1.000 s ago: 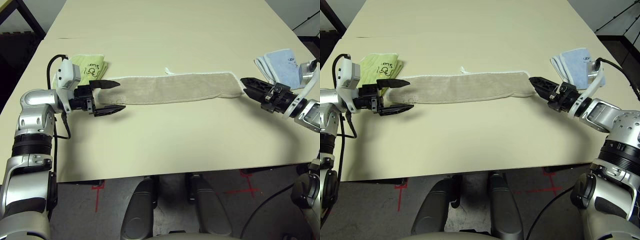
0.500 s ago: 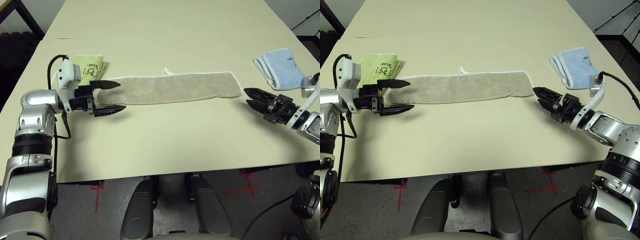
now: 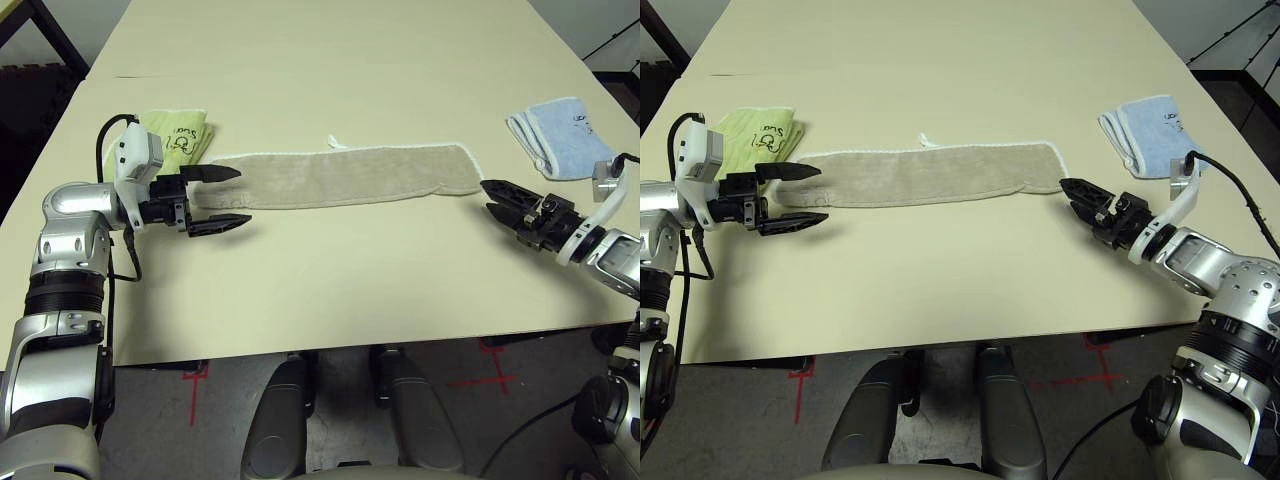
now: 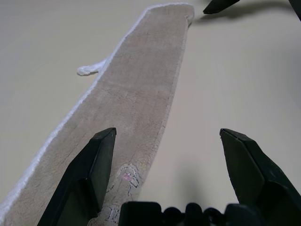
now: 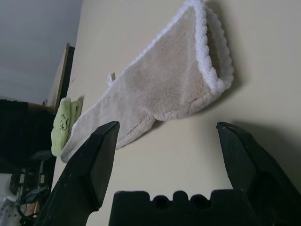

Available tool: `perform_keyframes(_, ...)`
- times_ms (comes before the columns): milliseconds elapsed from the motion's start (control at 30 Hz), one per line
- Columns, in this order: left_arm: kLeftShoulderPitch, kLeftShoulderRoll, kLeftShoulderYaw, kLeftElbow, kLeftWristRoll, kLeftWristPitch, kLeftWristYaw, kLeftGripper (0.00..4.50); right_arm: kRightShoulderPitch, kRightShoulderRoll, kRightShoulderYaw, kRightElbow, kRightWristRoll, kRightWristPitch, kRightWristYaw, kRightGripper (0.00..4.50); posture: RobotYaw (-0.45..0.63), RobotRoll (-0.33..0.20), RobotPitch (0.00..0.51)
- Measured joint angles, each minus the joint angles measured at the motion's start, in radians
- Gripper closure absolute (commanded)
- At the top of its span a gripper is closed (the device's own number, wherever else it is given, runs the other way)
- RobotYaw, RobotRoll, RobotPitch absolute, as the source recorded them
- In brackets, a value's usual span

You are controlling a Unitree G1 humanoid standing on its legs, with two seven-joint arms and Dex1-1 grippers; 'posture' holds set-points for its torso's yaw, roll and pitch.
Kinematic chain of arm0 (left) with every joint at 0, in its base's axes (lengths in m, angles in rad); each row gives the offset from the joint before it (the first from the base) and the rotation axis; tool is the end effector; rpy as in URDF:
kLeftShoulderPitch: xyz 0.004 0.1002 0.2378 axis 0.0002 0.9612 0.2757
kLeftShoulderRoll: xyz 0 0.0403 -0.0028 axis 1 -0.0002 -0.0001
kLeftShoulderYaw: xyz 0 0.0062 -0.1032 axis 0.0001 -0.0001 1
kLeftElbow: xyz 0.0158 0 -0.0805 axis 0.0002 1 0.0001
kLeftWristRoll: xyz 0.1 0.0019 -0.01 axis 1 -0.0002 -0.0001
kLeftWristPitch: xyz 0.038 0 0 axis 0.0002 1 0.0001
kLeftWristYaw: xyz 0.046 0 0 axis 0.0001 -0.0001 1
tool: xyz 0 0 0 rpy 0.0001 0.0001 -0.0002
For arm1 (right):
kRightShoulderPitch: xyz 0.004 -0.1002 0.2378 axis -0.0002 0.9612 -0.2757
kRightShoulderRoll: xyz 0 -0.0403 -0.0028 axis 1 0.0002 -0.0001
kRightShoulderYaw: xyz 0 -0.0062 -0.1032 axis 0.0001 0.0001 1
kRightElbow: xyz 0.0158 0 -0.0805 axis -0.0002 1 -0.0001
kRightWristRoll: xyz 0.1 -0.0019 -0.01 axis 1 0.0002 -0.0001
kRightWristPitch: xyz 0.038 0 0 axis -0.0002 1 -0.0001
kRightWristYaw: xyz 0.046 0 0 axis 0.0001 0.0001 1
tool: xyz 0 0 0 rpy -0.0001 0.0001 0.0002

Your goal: Fold the towel and set it aside.

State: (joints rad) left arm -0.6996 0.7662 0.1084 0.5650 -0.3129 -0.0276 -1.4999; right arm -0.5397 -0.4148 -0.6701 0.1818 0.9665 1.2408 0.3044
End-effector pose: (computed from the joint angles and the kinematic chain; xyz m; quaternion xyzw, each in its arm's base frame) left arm 0.2962 0.3144 0.2051 0.2058 -0.0024 -0.5480 0.8108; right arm 0.2562 -0.2813 0.1481 0.4149 0.1516 0.2182 0.8702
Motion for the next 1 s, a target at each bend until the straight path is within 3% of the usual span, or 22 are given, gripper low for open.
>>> perform_keyframes(367,0.019,0.004,0.000,-0.045,-0.004,0.028,0.001,0.02,-0.071,0.020,0.052,0.097,-0.048,-0.132,-0.032,0.00,0.02,0.000,0.220)
perform_keyframes(767,0.027,0.005,0.000,-0.077,-0.004,0.051,0.010,0.02,-0.073,0.039,0.049,0.095,-0.035,-0.157,-0.084,0.00,0.01,0.000,0.221)
perform_keyframes(867,0.027,0.005,0.000,-0.080,-0.004,0.057,0.011,0.00,-0.073,0.047,0.043,0.095,-0.026,-0.165,-0.107,0.63,0.01,0.000,0.221)
perform_keyframes(1000,0.028,0.005,0.000,-0.084,-0.004,0.065,0.011,0.00,-0.073,0.054,0.043,0.095,-0.024,-0.170,-0.128,2.14,0.01,0.000,0.221)
